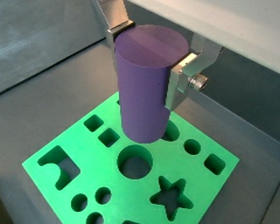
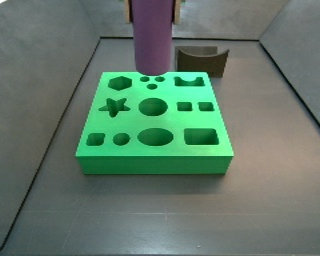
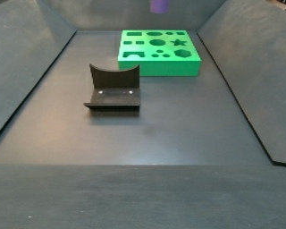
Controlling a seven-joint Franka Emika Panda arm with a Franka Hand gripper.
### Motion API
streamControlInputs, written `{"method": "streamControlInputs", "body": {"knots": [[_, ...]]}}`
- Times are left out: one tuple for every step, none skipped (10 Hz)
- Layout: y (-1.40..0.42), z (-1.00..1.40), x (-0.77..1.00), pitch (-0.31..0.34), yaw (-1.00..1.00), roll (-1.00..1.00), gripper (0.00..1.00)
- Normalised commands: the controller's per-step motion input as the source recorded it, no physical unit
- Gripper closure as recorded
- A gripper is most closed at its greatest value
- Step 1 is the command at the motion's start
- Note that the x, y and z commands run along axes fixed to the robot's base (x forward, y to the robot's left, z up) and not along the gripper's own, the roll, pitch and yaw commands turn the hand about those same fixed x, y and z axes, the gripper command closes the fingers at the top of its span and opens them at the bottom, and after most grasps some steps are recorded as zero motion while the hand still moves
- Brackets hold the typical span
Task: Insert the round object.
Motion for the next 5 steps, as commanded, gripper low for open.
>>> {"method": "streamControlInputs", "body": {"knots": [[0.0, -0.21, -0.09, -0.097, 0.0, -0.27, 1.0], [-0.12, -0.79, -0.1, -0.166, 0.0, -0.11, 1.0], [-0.01, -0.45, 0.0, 0.0, 0.0, 0.0, 1.0], [0.02, 0.0, 0.0, 0.0, 0.0, 0.0, 1.0], [0.0, -0.33, 0.0, -0.02, 0.0, 0.03, 1.0]]}}
